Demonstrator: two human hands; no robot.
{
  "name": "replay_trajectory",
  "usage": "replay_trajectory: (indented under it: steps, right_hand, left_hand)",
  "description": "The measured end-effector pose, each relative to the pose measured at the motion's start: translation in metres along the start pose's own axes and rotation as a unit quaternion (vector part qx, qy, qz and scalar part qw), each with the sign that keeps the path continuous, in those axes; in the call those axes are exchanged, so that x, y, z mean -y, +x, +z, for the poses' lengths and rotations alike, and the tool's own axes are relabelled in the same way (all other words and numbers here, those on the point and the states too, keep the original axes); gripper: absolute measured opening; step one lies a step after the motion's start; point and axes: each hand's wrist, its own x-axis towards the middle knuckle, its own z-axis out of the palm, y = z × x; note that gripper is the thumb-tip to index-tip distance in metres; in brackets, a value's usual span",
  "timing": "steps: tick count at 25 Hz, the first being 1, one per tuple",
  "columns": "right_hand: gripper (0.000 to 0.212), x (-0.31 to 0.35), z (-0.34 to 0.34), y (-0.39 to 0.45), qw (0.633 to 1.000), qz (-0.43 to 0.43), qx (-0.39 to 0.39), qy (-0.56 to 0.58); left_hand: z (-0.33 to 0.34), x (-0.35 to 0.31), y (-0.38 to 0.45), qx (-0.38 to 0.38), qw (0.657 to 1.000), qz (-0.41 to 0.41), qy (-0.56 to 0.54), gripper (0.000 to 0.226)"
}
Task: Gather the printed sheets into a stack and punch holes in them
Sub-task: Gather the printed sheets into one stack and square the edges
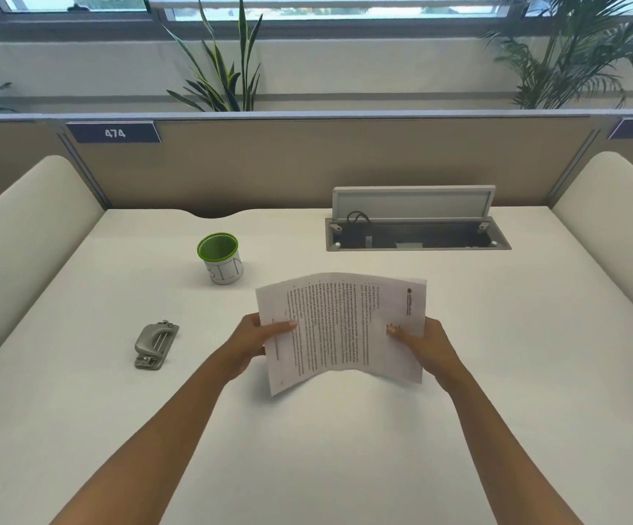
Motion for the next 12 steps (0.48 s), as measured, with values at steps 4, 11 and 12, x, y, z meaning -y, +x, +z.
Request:
replay_trajectory:
  steps: [4,11,12]
  right_hand:
    - [0.015,0.0,0.004,0.0,0.996,-0.041,-0.072,0.025]
    - [0.009,-0.015,0.0,-0.006,0.996,-0.052,-0.069,0.03]
    - [0.01,-0.022,0.002,-0.008,0.997,-0.044,-0.062,0.022]
  left_hand:
    - [0.015,0.003,-0.001,-0.07,0.992,0.093,-0.051,0.025]
    - [0.013,0.015,-0.008,-0.08,0.987,0.136,-0.041,0.016]
    - [0.013,0.021,-0.009,-0.08,0.988,0.127,-0.04,0.014]
